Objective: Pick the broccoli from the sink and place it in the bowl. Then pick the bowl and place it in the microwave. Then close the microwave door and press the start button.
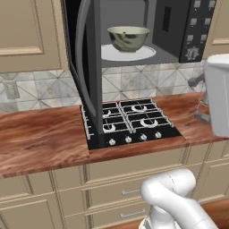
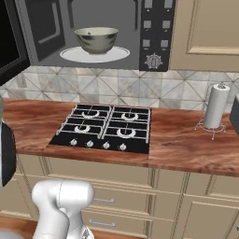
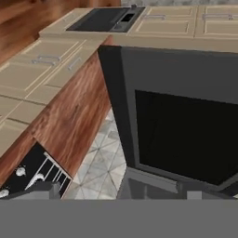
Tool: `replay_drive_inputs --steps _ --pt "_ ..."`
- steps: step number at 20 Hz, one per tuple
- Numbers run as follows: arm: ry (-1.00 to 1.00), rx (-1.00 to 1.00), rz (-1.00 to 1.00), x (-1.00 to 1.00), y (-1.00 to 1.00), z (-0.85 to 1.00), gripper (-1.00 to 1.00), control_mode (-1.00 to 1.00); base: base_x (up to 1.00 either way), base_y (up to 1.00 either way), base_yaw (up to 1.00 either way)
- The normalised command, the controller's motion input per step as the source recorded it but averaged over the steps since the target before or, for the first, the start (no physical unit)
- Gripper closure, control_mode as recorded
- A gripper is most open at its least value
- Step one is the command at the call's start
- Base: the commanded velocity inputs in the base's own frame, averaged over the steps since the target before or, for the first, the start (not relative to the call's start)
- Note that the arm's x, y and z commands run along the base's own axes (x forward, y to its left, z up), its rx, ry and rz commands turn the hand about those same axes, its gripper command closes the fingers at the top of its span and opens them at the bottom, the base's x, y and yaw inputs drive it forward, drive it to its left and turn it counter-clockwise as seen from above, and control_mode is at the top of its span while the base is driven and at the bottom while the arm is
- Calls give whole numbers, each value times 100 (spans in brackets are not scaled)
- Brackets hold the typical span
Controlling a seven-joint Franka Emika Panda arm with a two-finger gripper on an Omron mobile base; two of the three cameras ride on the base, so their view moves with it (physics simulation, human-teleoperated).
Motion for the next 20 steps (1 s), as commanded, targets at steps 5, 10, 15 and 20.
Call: replay_drive_inputs --steps 5,10,15,20 --pt "0 -9 2 -100 34 3 -100 -100 0 0 0" --pt "0 -9 -3 -100 37 0 -100 -100 0 0 0" --pt "0 -10 -16 -88 47 0 -100 -100 0 0 0" --pt "4 -16 -27 -17 83 0 -100 -100 0 0 0"
